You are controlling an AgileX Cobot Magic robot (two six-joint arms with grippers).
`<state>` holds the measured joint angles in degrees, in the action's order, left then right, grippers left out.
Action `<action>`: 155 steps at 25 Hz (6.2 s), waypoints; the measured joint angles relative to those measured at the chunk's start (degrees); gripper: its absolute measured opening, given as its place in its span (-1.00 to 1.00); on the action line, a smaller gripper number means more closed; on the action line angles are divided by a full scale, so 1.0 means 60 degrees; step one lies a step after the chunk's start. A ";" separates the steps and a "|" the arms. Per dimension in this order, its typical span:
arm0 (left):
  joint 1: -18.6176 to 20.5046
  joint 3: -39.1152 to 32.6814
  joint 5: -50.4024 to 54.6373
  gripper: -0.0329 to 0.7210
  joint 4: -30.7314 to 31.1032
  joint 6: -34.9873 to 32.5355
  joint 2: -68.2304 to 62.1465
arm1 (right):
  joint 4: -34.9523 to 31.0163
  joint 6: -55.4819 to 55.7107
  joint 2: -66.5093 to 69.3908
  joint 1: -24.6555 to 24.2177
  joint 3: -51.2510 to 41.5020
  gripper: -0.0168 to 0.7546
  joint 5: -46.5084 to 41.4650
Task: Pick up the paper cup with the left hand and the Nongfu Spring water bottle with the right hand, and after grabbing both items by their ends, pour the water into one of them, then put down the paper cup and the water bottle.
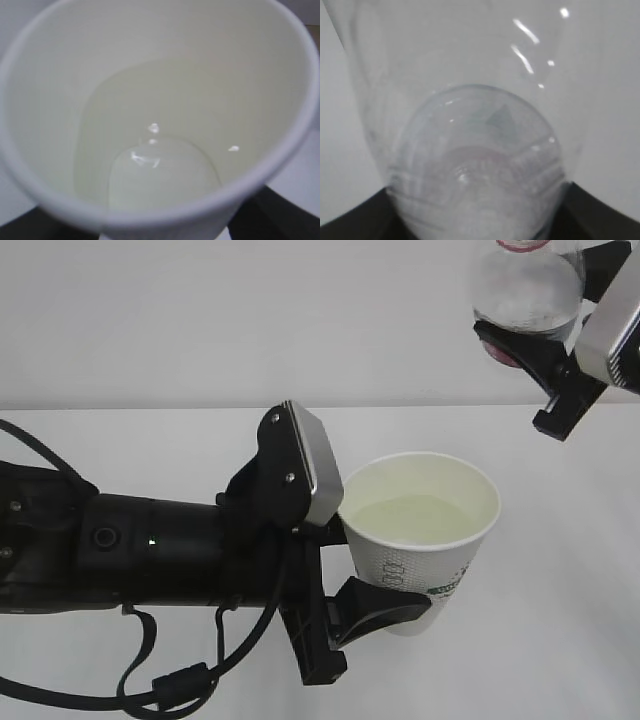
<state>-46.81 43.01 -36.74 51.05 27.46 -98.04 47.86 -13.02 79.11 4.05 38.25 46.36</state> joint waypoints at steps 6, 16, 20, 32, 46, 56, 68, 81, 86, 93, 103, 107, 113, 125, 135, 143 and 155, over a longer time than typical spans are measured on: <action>0.0000 0.0000 0.0000 0.39 0.0000 0.0000 0.0000 | 0.0000 0.1061 0.0000 0.0000 0.0000 0.18 0.0015; 0.0000 0.0000 0.0013 0.39 0.0000 0.0000 0.0000 | 0.0017 0.3260 0.0000 0.0000 0.0000 0.18 -0.0220; 0.0000 0.0000 0.0013 0.39 0.0000 0.0000 0.0000 | 0.0017 0.4060 0.0000 0.0000 0.0000 0.18 -0.0220; 0.0000 0.0000 0.0039 0.39 0.0000 0.0000 0.0000 | 0.0097 0.4791 0.0000 0.0000 0.0000 0.18 -0.0220; 0.0000 0.0000 0.0056 0.39 0.0000 0.0000 0.0000 | 0.0091 0.4886 0.0000 0.0000 -0.0446 0.18 -0.0881; 0.0000 0.0000 0.0076 0.39 0.0000 0.0000 0.0000 | -0.1308 0.4655 -0.0020 0.0000 -0.1484 0.18 -0.0901; 0.0000 0.0000 0.0076 0.39 0.0000 0.0000 0.0000 | -0.4225 0.3301 -0.0041 0.0000 -0.3336 0.18 0.0035; 0.0000 0.0000 0.0076 0.39 0.0000 0.0000 0.0000 | -0.6970 0.2229 -0.0090 0.0000 -0.5121 0.18 0.1314; 0.0000 0.0000 0.0076 0.39 0.0000 0.0000 0.0000 | -0.7034 0.2061 -0.0090 0.0000 -0.5145 0.18 0.1357; 0.0000 0.0000 0.0076 0.39 0.0000 0.0000 0.0000 | -0.7040 0.1750 0.0009 0.0000 -0.5145 0.18 0.1433; 0.0000 0.0000 0.0076 0.39 0.0000 0.0000 0.0000 | -0.7077 0.1646 0.2112 0.0000 -0.5145 0.18 0.2796; 0.0000 0.0000 0.0076 0.39 0.0000 0.0000 0.0000 | -0.7077 0.1646 0.2596 0.0000 -0.5127 0.18 0.2805; 0.0000 0.0000 0.0076 0.39 0.0000 0.0000 0.0000 | -0.7077 0.1625 0.2638 0.0000 -0.4829 0.18 0.2845; 0.0000 0.0000 0.0076 0.39 -0.0018 0.0000 0.0000 | -0.7209 0.1568 0.2641 0.0000 -0.3226 0.18 0.2802; 0.0000 0.0000 0.0076 0.39 -0.0018 0.0000 0.0000 | -0.7300 0.1155 0.3156 0.0000 -0.1874 0.18 0.1845; 0.0000 0.0000 0.0076 0.39 -0.0035 0.0000 0.0000 | -0.7319 0.1134 0.4356 0.0000 -0.1248 0.18 0.1822; 0.0000 0.0000 0.0076 0.39 -0.0052 0.0000 0.0000 | -0.7336 0.1134 0.5540 0.0000 -0.1150 0.18 0.2381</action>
<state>-46.81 43.01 -36.29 50.74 27.46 -98.04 3.84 -6.22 112.35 4.05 31.35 60.64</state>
